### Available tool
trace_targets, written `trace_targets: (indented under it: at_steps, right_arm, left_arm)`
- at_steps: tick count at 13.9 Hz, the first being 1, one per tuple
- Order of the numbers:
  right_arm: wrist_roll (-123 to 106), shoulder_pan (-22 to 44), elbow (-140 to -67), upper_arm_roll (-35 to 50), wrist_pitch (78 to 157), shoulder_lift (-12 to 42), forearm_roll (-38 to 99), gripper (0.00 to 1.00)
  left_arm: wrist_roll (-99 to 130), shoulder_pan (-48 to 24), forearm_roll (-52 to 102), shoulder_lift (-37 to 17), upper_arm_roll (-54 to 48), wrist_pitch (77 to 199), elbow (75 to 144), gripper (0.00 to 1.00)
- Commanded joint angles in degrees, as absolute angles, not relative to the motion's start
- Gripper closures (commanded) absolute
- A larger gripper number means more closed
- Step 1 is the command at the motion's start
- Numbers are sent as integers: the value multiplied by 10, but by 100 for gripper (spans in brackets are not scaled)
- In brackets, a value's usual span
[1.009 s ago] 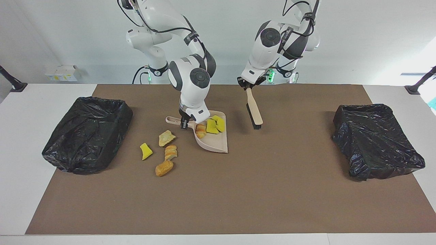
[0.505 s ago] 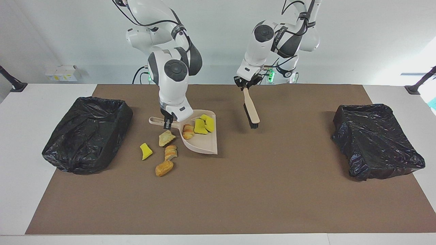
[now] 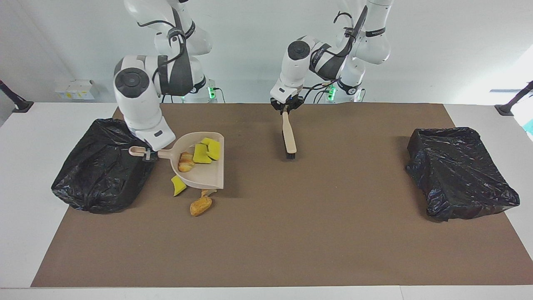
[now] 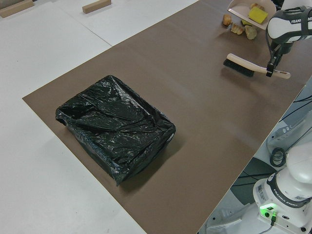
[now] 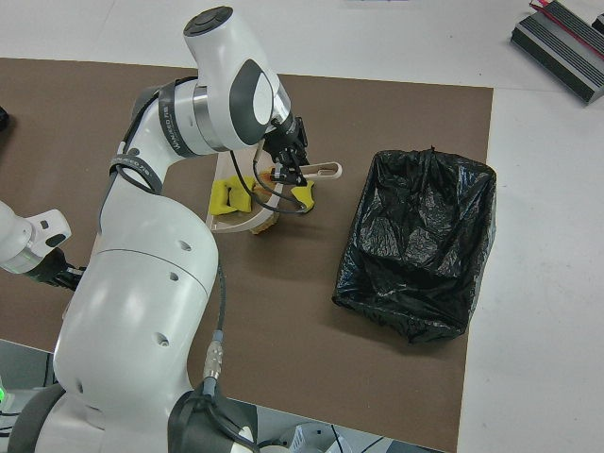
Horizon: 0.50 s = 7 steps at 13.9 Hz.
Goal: Sweep and dump trash in bin
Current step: 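Carry the loaded dustpan with the right gripper to the nearby trash bag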
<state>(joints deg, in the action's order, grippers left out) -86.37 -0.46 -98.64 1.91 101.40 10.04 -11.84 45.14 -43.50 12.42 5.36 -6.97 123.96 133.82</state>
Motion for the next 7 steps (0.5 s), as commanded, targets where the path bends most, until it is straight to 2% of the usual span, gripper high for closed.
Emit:
trace_targets:
  at_steps: [1, 7]
  right_arm:
    - [-944, -50, -967, 22, 1000, 91, -103, 100]
    - [-1126, -189, -962, 14, 1012, 83, -115, 100]
  left_arm:
    - [463, -445, 113, 51, -63, 1268, 1346, 100]
    - [472, -446, 113, 44, -63, 1286, 1360, 100]
